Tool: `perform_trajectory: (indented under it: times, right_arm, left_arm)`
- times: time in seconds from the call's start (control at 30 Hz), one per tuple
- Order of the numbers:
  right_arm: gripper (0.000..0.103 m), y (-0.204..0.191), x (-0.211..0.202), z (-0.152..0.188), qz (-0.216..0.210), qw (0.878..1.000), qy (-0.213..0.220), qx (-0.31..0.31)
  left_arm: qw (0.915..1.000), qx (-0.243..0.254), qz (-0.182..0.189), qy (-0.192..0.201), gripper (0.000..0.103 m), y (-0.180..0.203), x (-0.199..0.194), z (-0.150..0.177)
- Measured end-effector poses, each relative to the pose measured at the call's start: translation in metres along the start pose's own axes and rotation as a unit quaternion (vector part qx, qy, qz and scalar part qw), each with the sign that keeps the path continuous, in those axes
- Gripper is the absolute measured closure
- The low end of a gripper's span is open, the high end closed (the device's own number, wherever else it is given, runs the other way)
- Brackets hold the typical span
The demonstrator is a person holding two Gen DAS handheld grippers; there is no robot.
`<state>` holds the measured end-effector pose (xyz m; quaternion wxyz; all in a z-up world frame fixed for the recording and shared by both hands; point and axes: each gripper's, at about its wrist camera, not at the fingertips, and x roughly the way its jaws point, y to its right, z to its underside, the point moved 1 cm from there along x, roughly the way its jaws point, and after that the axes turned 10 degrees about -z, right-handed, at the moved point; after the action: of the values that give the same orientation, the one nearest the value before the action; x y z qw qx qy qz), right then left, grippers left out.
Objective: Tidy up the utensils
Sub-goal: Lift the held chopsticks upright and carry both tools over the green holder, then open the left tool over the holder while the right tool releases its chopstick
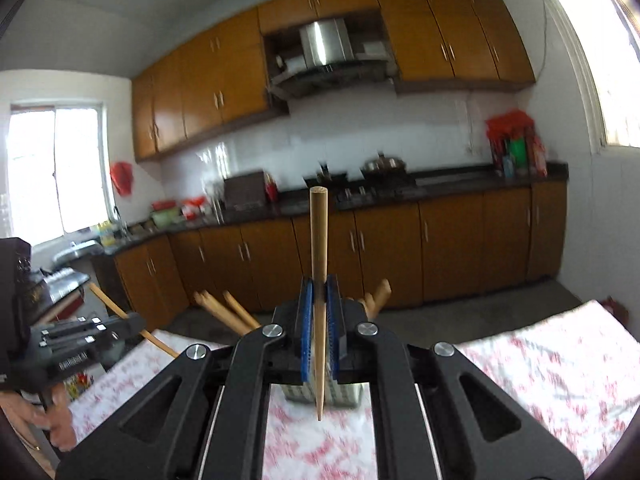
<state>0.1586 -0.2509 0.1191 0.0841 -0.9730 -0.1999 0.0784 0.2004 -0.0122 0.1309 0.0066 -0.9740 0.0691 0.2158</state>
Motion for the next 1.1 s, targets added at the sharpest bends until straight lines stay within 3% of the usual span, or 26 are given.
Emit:
perform_trajectory:
  times: [0.27,0.4,0.67,0.8,0.93,1.03,1.1]
  right_arm:
    - [0.095,-0.003,0.015,-0.026,0.014,0.996,0.080,-0.020]
    - [0.095,0.004,0.034,-0.020,0.027,0.995,0.088,-0.023]
    - [0.095,0.029,0.073,0.014,0.040,0.999,0.018,0.005]
    - [0.095,0.031,0.072,0.016,0.040,0.999,0.005,0.007]
    - [0.094,0.026,0.066,0.010,0.038,0.999,0.007,0.005]
    - [0.083,0.025,0.055,0.004,0.037,0.999,0.015,0.002]
    - [0.066,0.025,0.044,0.001,0.039,0.999,0.025,-0.001]
  left_arm:
    - [0.9956,-0.006,0.004,0.093,0.095,0.029,-0.003,-0.056]
    - [0.9925,-0.013,-0.012,0.121,0.095,0.041,0.017,-0.069]
    - [0.9964,-0.016,-0.029,0.077,0.095,0.050,0.090,-0.039]
    - [0.9974,-0.031,-0.021,0.061,0.095,0.042,0.101,-0.030]
    - [0.9964,-0.040,-0.024,0.071,0.093,0.032,0.095,-0.033]
    - [0.9955,-0.045,-0.026,0.080,0.081,0.025,0.084,-0.034]
    - [0.9947,-0.048,-0.026,0.087,0.076,0.019,0.072,-0.033]
